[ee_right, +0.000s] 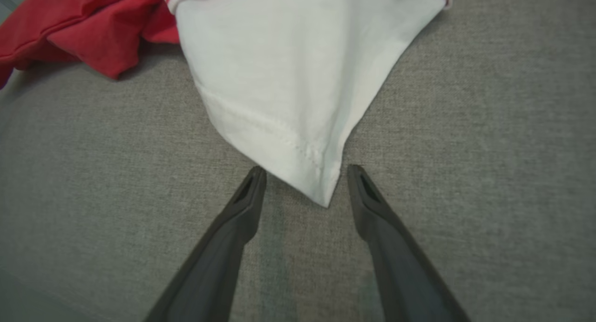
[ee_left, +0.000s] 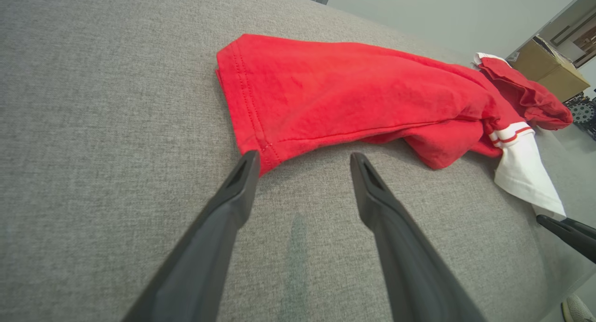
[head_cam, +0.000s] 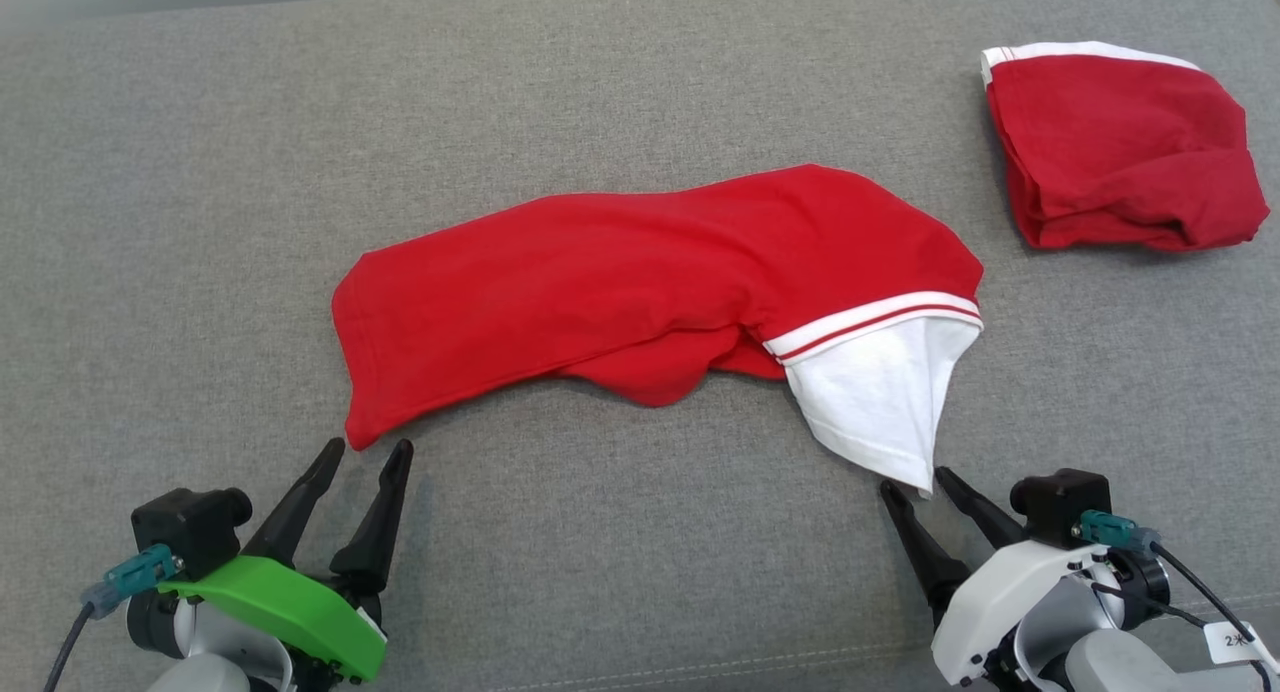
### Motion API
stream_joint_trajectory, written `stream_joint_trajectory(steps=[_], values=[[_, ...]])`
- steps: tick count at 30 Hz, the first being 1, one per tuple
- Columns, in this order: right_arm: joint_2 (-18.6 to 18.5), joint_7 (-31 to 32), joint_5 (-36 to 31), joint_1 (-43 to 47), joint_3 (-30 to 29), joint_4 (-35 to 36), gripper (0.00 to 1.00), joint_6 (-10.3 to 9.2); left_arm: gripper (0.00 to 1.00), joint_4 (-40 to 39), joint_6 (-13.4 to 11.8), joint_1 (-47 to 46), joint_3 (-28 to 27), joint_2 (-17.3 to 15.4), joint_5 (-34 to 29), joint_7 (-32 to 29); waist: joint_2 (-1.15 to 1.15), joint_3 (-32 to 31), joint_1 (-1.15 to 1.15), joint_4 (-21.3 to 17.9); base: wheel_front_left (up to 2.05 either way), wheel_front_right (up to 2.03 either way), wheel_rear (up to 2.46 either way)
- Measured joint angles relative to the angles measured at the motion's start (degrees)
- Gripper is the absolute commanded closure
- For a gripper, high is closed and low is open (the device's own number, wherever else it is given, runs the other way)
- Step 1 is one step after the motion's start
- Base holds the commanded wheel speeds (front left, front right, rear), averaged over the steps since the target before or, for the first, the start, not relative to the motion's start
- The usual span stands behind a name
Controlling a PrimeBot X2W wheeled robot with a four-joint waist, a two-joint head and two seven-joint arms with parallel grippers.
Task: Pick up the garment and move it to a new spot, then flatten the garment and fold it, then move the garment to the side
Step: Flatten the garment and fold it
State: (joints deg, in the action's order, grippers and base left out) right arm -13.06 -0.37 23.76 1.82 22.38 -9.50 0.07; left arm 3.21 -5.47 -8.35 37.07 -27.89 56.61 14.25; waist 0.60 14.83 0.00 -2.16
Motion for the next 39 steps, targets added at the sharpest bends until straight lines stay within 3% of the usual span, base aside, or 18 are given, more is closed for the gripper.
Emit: stream_joint_trajectory(steps=[1,2,4,7,8,15,39], values=[[0.2,-0.1,0.0,-0.3,0.1,-0.4,0.21,0.05,0.00,0.1,0.0,-0.1,0.0,0.0,-0.1,0.0,0.00,0.0,0.00,0.0,0.00,0.00,0.00],[0.4,-0.1,0.0,-0.4,0.1,-0.7,0.46,0.31,0.00,0.1,0.0,-0.2,0.1,0.0,-0.1,0.0,0.00,0.0,0.00,0.1,0.00,0.00,0.00],[0.5,-0.3,0.0,-0.5,0.2,-1.3,0.57,0.44,0.00,0.2,0.4,-0.3,0.1,0.1,-0.1,0.0,0.00,0.1,0.00,0.2,0.00,0.00,0.00],[0.5,-0.6,0.1,-1.1,0.2,-2.4,0.95,0.60,0.00,0.7,0.4,-0.6,0.3,0.4,-0.2,0.0,0.00,0.3,0.00,0.3,0.00,0.00,0.00],[0.6,-0.7,0.2,-1.3,0.2,-2.6,1.00,0.70,0.00,1.0,0.5,-1.0,0.4,0.5,-0.5,0.0,0.00,0.4,0.00,0.3,0.00,0.00,0.00],[0.7,-1.2,0.4,-2.7,0.7,-4.2,1.00,1.87,0.00,2.7,1.0,-2.4,2.0,0.4,-1.9,-0.7,0.00,0.7,0.00,0.0,0.00,0.00,0.00],[2.3,-3.1,0.4,-4.9,1.2,-7.2,1.00,2.93,0.00,10.3,1.5,-8.0,3.6,0.7,-5.5,-1.9,0.00,1.2,0.00,-1.8,0.00,0.00,0.00]])
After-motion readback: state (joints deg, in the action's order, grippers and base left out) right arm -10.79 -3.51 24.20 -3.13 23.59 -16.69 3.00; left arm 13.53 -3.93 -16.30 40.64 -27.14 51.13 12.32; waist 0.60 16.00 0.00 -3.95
